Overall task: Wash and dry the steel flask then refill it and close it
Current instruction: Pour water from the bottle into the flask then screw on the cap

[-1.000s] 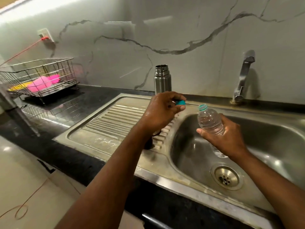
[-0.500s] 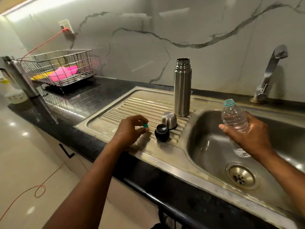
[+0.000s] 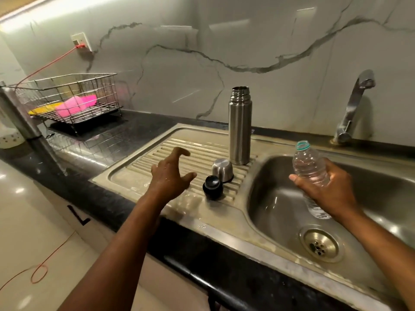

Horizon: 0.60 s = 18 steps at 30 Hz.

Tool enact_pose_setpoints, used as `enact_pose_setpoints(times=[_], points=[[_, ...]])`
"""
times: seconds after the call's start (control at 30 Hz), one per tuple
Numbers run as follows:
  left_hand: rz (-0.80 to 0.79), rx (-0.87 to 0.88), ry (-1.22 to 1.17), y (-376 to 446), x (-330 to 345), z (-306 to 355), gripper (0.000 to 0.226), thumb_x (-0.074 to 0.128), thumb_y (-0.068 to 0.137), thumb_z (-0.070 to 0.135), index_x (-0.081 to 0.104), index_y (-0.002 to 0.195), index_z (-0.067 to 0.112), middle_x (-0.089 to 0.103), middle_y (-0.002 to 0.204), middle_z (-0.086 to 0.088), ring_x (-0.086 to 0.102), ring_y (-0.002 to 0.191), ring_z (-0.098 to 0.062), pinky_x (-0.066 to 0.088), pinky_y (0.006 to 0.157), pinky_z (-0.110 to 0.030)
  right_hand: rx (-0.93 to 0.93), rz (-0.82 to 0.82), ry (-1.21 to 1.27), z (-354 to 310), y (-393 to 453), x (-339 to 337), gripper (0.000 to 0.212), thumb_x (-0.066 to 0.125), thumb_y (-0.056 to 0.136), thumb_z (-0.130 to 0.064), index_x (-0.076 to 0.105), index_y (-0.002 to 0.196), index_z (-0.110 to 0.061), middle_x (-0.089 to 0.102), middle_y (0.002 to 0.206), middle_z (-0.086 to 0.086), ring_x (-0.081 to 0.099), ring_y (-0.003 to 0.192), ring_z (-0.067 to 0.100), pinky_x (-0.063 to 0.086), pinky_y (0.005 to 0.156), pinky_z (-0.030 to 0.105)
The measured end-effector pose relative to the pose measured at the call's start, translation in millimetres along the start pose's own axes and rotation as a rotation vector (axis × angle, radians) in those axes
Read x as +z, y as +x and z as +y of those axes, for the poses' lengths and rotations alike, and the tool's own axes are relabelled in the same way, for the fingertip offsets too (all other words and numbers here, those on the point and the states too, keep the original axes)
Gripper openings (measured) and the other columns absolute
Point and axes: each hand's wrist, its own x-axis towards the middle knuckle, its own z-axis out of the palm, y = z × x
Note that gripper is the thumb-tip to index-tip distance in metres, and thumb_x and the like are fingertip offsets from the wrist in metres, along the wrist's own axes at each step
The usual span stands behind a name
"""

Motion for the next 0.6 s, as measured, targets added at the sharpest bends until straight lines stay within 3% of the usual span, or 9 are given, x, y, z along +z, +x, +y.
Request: enact_pose_setpoints(times=[0.1,0.23,0.33,0.43,0.6], points=[[0.152,0.082,-0.236,23,15,59,0.079,0.094,0.073,0.044,0.049,0.137,0.031,0.064,0.139,0.003,0.061,0.128,-0.023,0.050,0.108,-0.053,0.017,-0.009,0.012,1,0,-1,0.046,0.093,0.069,-0.033,0.067,0.107,-0.034,0.073,0.095,-0.014,0.071,0.087,0.003,0.056,0.078,0.030],[0.050,-0.064,-0.558,71,53,133,0.108,0.101,0.060,0.046,0.039,0.147,0.030,0.058,0.146,-0.001,0.056,0.135,-0.023,0.050,0.112,-0.048,0.049,0.023,0.026,9,4,-4,0.050,0.094,0.068,-0.035,0.066,0.110,-0.034,0.074,0.098,-0.012,0.072,0.088,0.004,0.058,0.078,0.031],[0.023,-0.163,-0.697,105,76,150,0.098,0.103,0.057,0.043,0.044,0.133,0.027,0.063,0.128,-0.001,0.063,0.123,-0.026,0.054,0.107,-0.049,0.069,0.065,0.022,16,9,-5,0.047,0.094,0.067,-0.039,0.069,0.107,-0.033,0.076,0.094,-0.013,0.072,0.083,0.001,0.060,0.076,0.031],[0.118,-0.192,-0.696,119,90,154,0.077,0.100,0.064,0.031,0.050,0.122,0.025,0.067,0.118,-0.001,0.068,0.113,-0.025,0.057,0.103,-0.049,0.091,0.100,0.027,21,11,-6,0.044,0.094,0.067,-0.041,0.070,0.103,-0.034,0.077,0.090,-0.012,0.073,0.079,0.002,0.060,0.072,0.032],[0.080,-0.030,-0.737,87,94,178,0.068,0.094,0.073,0.019,0.054,0.128,0.026,0.068,0.117,0.004,0.067,0.106,-0.015,0.057,0.092,-0.035,0.112,0.106,0.024,18,13,-13,0.047,0.093,0.069,-0.038,0.066,0.108,-0.037,0.075,0.097,-0.011,0.073,0.086,0.004,0.059,0.077,0.030]])
